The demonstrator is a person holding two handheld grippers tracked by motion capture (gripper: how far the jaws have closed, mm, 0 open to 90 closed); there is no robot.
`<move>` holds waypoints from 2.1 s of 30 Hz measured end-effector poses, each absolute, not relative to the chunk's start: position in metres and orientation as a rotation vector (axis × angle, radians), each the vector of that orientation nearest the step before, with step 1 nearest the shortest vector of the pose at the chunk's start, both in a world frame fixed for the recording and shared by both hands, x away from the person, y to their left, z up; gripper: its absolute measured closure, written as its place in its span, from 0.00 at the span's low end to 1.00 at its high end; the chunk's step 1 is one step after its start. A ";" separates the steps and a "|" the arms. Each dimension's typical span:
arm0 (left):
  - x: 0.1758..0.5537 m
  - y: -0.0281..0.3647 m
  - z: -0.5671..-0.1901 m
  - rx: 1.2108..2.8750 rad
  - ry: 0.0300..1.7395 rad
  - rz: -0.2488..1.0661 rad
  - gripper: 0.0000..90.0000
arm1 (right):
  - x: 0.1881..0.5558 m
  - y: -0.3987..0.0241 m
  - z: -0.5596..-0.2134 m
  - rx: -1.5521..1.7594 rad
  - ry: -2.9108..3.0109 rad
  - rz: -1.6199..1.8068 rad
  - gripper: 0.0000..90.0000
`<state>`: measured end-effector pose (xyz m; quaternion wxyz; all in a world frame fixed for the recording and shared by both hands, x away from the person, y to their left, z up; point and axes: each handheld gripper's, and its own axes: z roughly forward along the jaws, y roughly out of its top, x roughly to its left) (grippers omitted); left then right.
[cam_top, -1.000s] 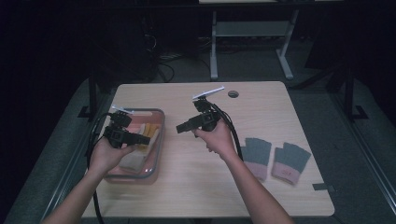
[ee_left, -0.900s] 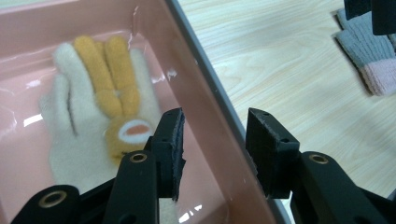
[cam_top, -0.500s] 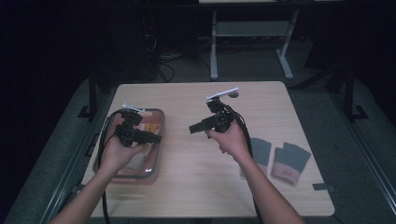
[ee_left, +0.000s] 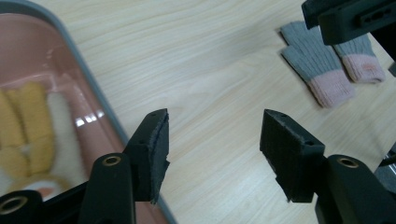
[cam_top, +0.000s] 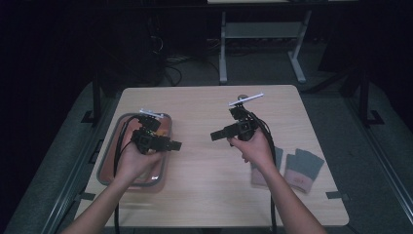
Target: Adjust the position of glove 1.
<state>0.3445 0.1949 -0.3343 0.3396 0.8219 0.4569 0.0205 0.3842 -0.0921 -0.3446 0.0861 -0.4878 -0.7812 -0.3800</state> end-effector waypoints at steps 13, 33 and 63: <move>0.340 0.165 -0.338 2.157 1.125 0.033 0.38 | 0.376 -0.127 -0.351 -1.525 -2.341 -1.112 0.57; 0.332 0.132 -0.346 2.119 1.060 0.003 0.35 | 0.358 -0.170 -0.366 -1.612 -2.378 -1.030 0.50; 0.322 0.085 -0.357 2.139 0.977 -0.046 0.33 | 0.328 -0.256 -0.392 -1.880 -2.396 -0.923 0.49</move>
